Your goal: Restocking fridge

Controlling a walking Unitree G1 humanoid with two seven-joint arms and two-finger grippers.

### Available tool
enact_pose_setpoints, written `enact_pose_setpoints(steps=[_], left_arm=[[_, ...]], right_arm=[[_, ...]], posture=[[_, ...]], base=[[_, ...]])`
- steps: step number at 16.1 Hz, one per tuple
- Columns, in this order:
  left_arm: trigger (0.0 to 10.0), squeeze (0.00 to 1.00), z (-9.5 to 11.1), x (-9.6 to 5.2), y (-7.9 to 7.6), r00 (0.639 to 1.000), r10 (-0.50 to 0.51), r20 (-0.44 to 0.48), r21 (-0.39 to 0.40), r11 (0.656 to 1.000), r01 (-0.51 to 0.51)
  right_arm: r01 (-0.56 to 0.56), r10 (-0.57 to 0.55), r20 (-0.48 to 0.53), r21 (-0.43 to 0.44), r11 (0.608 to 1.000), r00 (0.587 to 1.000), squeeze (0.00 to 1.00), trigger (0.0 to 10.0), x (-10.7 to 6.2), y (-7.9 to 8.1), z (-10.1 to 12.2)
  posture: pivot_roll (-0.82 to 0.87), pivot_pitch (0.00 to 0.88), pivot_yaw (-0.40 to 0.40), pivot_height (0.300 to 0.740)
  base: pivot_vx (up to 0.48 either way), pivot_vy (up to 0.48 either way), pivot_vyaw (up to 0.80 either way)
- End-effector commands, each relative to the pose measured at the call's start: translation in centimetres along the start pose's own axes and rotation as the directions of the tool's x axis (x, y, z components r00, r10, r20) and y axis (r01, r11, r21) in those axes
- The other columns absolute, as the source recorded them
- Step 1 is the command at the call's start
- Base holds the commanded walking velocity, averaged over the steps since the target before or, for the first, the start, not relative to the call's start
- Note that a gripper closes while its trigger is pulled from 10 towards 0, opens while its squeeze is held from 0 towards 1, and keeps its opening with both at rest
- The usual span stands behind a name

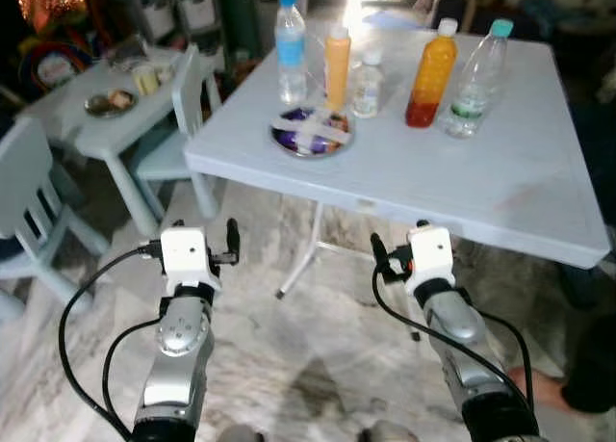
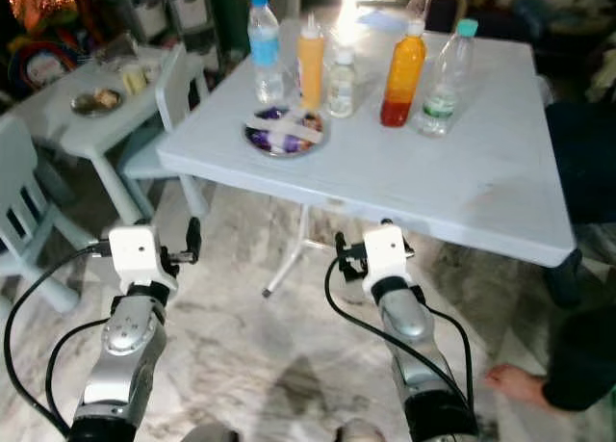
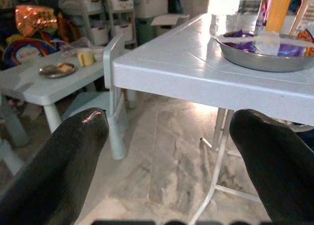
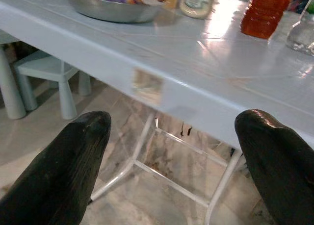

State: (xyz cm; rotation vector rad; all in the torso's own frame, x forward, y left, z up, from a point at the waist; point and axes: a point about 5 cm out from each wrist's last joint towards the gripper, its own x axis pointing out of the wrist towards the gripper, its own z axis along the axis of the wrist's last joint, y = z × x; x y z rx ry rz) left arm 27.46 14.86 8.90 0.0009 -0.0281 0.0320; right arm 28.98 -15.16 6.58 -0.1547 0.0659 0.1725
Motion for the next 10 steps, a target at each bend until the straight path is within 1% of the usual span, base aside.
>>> enact_pose_setpoints(steps=[1, 2, 3, 4, 7, 9, 10], left_arm=[[10.0, 0.0, 0.0, -0.2, 0.9, 1.0, 0.016, 0.009, 0.005, 1.0, -0.016], [10.0, 0.0, 0.0, -0.3, 0.8, 1.0, 0.004, 0.013, 0.008, 1.0, -0.004], [10.0, 0.0, 0.2, -0.3, 0.4, 0.999, -0.02, 0.027, 0.009, 1.0, 0.02], [10.0, 0.0, 0.4, -0.3, 0.1, 0.998, -0.045, 0.04, 0.013, 0.999, 0.044], [10.0, 0.0, 0.7, -0.2, -0.1, 0.996, -0.06, 0.058, 0.011, 0.998, 0.06], [10.0, 0.0, 0.7, -0.2, 0.0, 0.997, -0.062, 0.054, 0.001, 0.998, 0.062], [10.0, 0.0, 0.7, -0.2, 0.0, 0.997, -0.063, 0.053, 0.0, 0.998, 0.063]], right_arm=[[-0.007, 0.007, 0.061, 0.011, 1.0, 0.998, 0.0, 10.0, 0.5, 0.7, 1.4], [-0.01, 0.007, 0.088, 0.032, 0.999, 0.996, 0.0, 10.0, 0.6, 0.8, 2.1], [-0.016, 0.008, 0.116, 0.074, 0.997, 0.993, 0.0, 10.0, 0.8, 1.0, 2.9], [-0.024, 0.01, 0.133, 0.098, 0.995, 0.991, 0.0, 10.0, 0.9, 1.1, 3.4], [-0.037, 0.022, 0.138, 0.109, 0.993, 0.99, 0.0, 10.0, 1.0, 1.4, 3.5], [-0.041, 0.026, 0.13, 0.116, 0.992, 0.991, 0.0, 10.0, 0.9, 1.5, 3.4], [-0.039, 0.024, 0.123, 0.124, 0.992, 0.992, 0.0, 10.0, 0.9, 1.4, 3.4]], posture=[[-0.03, 0.078, 0.05, 0.74], [-0.03, 0.078, 0.053, 0.74], [-0.03, 0.078, 0.054, 0.74], [-0.03, 0.077, 0.052, 0.74], [-0.02, 0.079, 0.05, 0.74], [-0.02, 0.08, 0.051, 0.74], [-0.02, 0.079, 0.05, 0.74]], base=[[0.24, 0.416, 0.0], [0.289, 0.382, 0.0], [0.409, 0.247, 0.0], [0.446, 0.0, 0.0], [0.465, 0.0, 0.0], [0.48, 0.0, 0.0], [0.48, 0.0, -0.44]])
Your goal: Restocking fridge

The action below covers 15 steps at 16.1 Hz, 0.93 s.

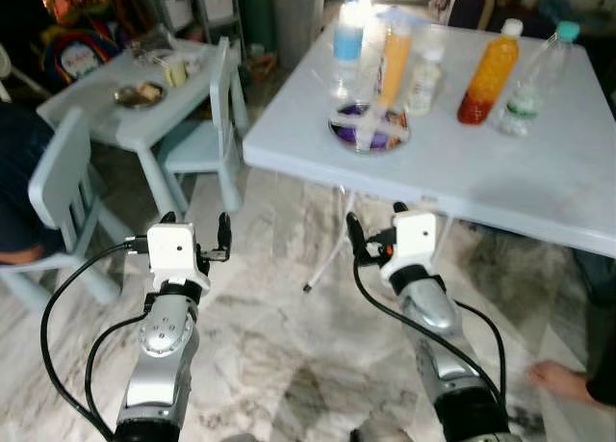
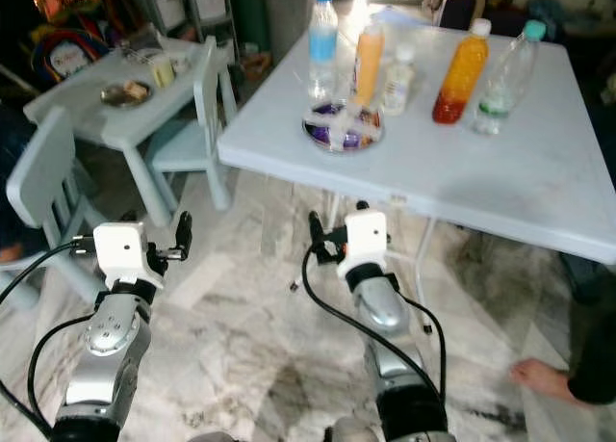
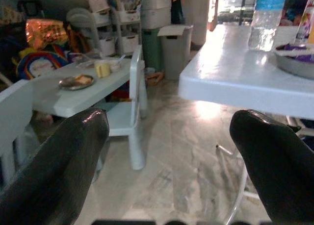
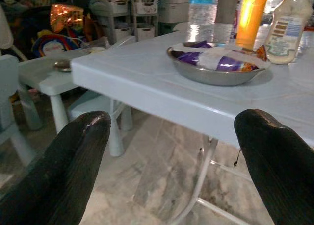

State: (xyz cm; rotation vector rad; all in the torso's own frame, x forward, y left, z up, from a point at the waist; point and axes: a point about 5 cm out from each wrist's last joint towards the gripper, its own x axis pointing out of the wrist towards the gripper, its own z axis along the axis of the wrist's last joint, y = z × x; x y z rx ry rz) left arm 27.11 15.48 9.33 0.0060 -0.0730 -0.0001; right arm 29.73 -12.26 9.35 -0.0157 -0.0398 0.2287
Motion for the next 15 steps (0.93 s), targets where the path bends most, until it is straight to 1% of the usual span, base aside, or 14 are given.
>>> enact_pose_setpoints(steps=[1, 2, 7, 8, 9, 10, 11, 13, 15], left_arm=[[10.0, 0.0, 0.2, 0.1, -0.7, 0.999, -0.034, 0.008, -0.011, 0.999, 0.034], [10.0, 0.0, 0.1, 0.1, -0.8, 0.999, -0.037, 0.008, -0.013, 0.999, 0.037], [10.0, 0.0, 0.2, 0.3, -0.9, 0.999, -0.037, 0.006, -0.025, 0.999, 0.037], [10.0, 0.0, 0.2, 0.4, -0.8, 1.0, -0.028, 0.002, -0.038, 0.999, 0.028], [10.0, 0.0, 0.2, 0.4, -0.7, 1.0, -0.013, -0.004, -0.057, 0.998, 0.012], [10.0, 0.0, 0.4, 0.5, -0.7, 1.0, -0.017, 0.006, -0.06, 0.998, 0.018], [10.0, 0.0, 0.7, 0.6, -0.6, 1.0, -0.013, 0.02, -0.075, 0.997, 0.014], [10.0, 0.0, 1.3, 0.6, -0.9, 0.997, -0.026, 0.069, -0.09, 0.995, 0.032], [10.0, 0.0, 1.4, 0.6, -0.9, 0.997, -0.029, 0.075, -0.094, 0.995, 0.036]], right_arm=[[0.023, -0.023, -0.004, 0.0, 1.0, 1.0, 0.0, 10.0, -0.1, -0.9, 0.2], [0.023, -0.023, -0.006, -0.004, 1.0, 1.0, 0.0, 10.0, -0.1, -1.0, 0.2], [0.016, -0.017, -0.01, -0.018, 1.0, 1.0, 0.0, 10.0, -0.1, -0.8, 0.0], [0.013, -0.013, -0.01, -0.019, 1.0, 1.0, 0.0, 10.0, -0.1, -0.7, 0.0], [0.007, -0.008, -0.009, -0.029, 1.0, 1.0, 0.0, 10.0, 0.0, -0.6, 0.1], [0.005, -0.005, -0.006, -0.03, 1.0, 1.0, 0.0, 10.0, 0.0, -0.6, 0.2], [-0.013, 0.014, 0.013, -0.055, 0.998, 1.0, 0.0, 10.0, 0.0, -0.3, 0.5], [-0.037, 0.041, 0.045, -0.084, 0.996, 0.998, 0.0, 10.0, 0.1, 0.1, 1.1], [-0.041, 0.046, 0.056, -0.08, 0.996, 0.997, 0.0, 10.0, 0.2, 0.4, 1.5]], posture=[[-0.02, 0.081, 0.05, 0.74], [-0.02, 0.081, 0.05, 0.74], [-0.02, 0.077, 0.05, 0.74], [-0.02, 0.075, 0.049, 0.74], [-0.02, 0.074, 0.048, 0.74], [-0.02, 0.074, 0.048, 0.74], [-0.02, 0.073, 0.045, 0.74], [-0.02, 0.072, 0.044, 0.74], [-0.03, 0.072, 0.044, 0.74]], base=[[0.48, 0.0, -0.8], [0.48, 0.0, -0.8], [0.478, 0.0, 0.0], [0.424, 0.0, 0.0], [0.326, 0.352, -0.52], [0.319, 0.36, -0.63], [0.27, 0.398, -0.8], [0.263, 0.403, 0.0], [0.0, 0.0, 0.0]])
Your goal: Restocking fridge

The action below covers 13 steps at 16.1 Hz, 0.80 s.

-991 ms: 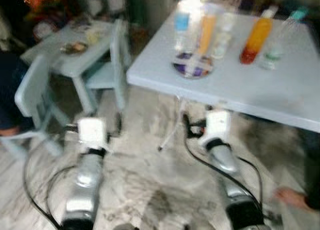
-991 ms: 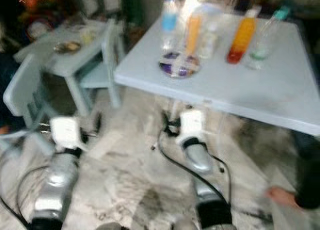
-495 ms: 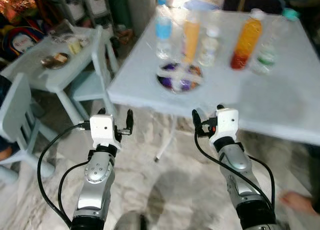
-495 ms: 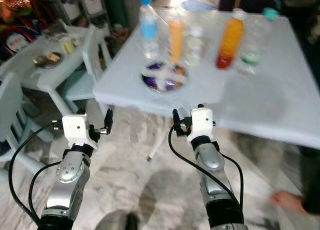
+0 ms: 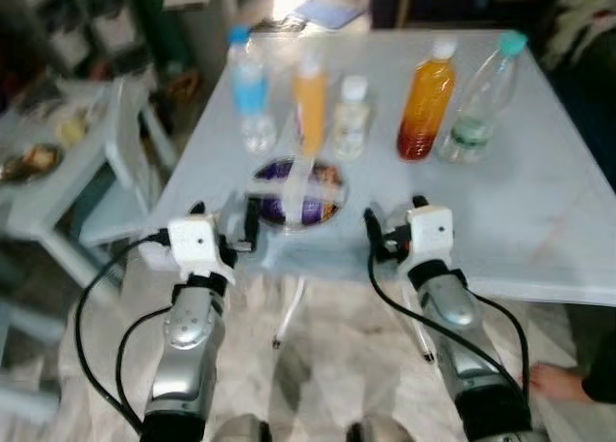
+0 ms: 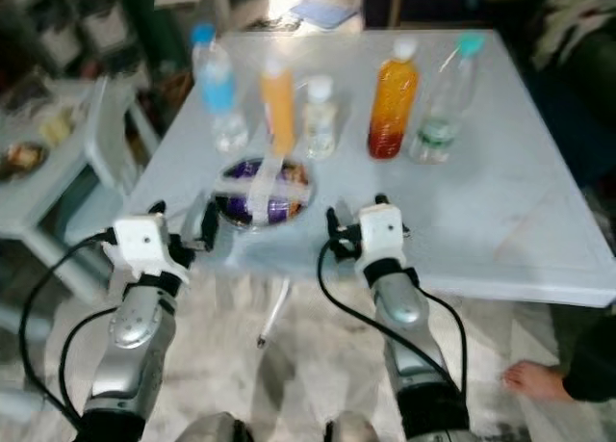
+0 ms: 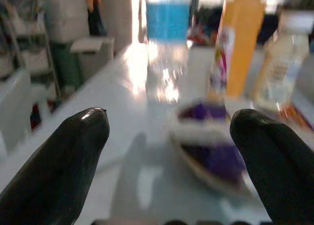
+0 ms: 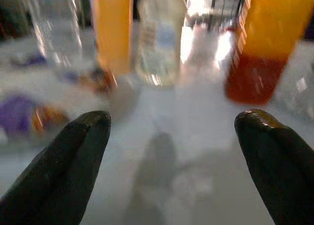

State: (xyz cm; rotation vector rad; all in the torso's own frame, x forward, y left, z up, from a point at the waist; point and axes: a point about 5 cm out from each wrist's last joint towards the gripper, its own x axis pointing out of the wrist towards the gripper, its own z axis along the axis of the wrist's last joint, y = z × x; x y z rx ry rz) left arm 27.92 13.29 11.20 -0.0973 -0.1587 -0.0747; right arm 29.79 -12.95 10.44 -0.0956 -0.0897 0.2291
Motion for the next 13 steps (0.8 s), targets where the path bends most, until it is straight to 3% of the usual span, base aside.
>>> enact_pose_setpoints(steps=[1, 8, 13], left_arm=[[10.0, 0.0, -0.15, -0.4, 1.11, 1.0, 0.029, -0.01, 0.01, 1.0, -0.029], [10.0, 0.0, -0.25, -0.39, 1.2, 0.999, 0.033, -0.02, 0.002, 0.999, -0.033], [10.0, 0.0, -0.35, -0.35, 0.95, 0.999, 0.017, -0.027, 0.0, 1.0, -0.017]], right_arm=[[-0.047, 0.046, 0.029, 0.008, 0.999, 0.999, 0.0, 10.0, 0.38, 1.37, 0.73], [-0.056, 0.056, 0.033, 0.019, 0.998, 0.998, 0.0, 10.0, 0.39, 1.61, 1.12], [-0.044, 0.044, 0.038, 0.011, 0.999, 0.998, 0.0, 10.0, 0.28, 1.3, 1.28]], posture=[[-0.03, 0.075, 0.042, 0.74], [-0.03, 0.078, 0.039, 0.74], [-0.03, 0.08, 0.041, 0.74]], base=[[0.0, 0.0, 0.0], [0.0, 0.0, 0.0], [0.0, 0.461, 0.0]])
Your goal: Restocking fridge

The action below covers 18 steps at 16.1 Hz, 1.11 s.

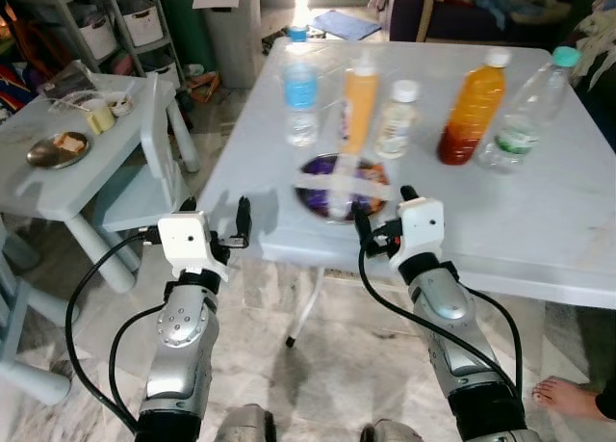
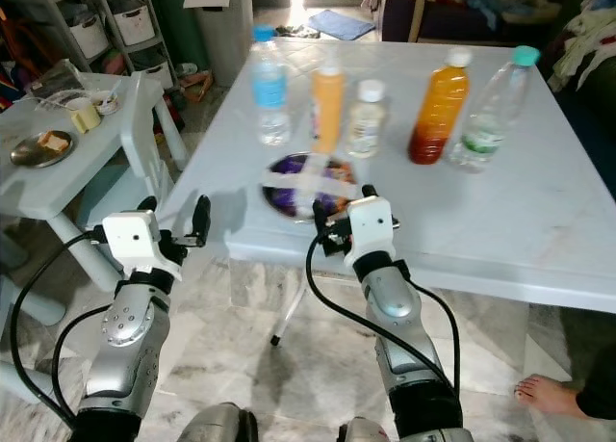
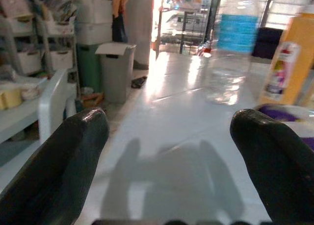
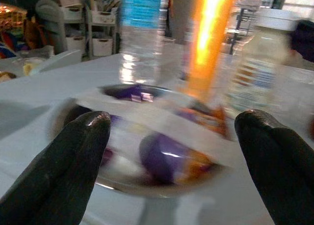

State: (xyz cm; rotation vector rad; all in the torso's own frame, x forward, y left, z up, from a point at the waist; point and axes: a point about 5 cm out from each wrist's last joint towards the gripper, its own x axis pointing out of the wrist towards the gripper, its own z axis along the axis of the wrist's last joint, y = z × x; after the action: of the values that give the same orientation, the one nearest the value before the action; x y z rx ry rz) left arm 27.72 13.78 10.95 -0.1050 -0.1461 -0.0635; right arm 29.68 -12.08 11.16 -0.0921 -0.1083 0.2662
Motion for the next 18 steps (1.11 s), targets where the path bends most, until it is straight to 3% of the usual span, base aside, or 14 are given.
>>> enact_pose_setpoints(steps=[1, 3, 10, 12, 15, 18], left_arm=[[10.0, 0.0, -0.2, -0.1, 0.4, 1.0, 0.001, -0.019, 0.01, 1.0, -0.001], [10.0, 0.0, -0.1, 0.0, 0.3, 1.0, -0.006, -0.008, 0.014, 1.0, 0.006], [10.0, 0.0, -0.2, -0.1, 0.2, 1.0, -0.003, -0.006, 0.006, 1.0, 0.003], [10.0, 0.0, -0.1, -0.1, 0.5, 1.0, 0.012, -0.012, 0.004, 1.0, -0.012], [10.0, 0.0, -0.6, -0.4, 1.1, 0.997, 0.052, -0.057, 0.068, 0.997, -0.048], [10.0, 0.0, -1.4, -2.0, 2.5, 0.99, 0.079, -0.118, 0.097, 0.993, -0.068]], right_arm=[[-0.007, 0.007, 0.017, 0.009, 1.0, 1.0, 0.0, 10.0, 0.1, 0.5, 0.5], [-0.005, 0.005, 0.007, 0.012, 1.0, 1.0, 0.0, 10.0, 0.1, 0.5, 0.3], [0.029, -0.028, -0.025, 0.048, 0.998, 0.999, 0.0, 10.0, 0.1, 0.1, -0.3], [0.042, -0.041, -0.023, 0.054, 0.998, 0.999, 0.0, 10.0, 0.4, -0.3, -0.2], [0.076, -0.073, -0.031, 0.109, 0.991, 0.997, 0.0, 10.0, 1.2, -1.0, 0.2], [0.008, -0.007, -0.016, 0.082, 0.997, 1.0, 0.0, 10.0, 2.1, -1.2, 0.9]], posture=[[-0.03, 0.08, 0.041, 0.74], [-0.03, 0.082, 0.041, 0.74], [-0.03, 0.081, 0.045, 0.74], [-0.03, 0.081, 0.049, 0.74], [-0.02, 0.08, 0.052, 0.74], [-0.02, 0.086, 0.063, 0.74]], base=[[0.0, 0.461, 0.0], [0.0, 0.439, -0.61], [0.0, 0.0, -0.76], [0.0, 0.0, 0.0], [0.0, 0.0, 0.0], [0.0, 0.0, 0.0]])
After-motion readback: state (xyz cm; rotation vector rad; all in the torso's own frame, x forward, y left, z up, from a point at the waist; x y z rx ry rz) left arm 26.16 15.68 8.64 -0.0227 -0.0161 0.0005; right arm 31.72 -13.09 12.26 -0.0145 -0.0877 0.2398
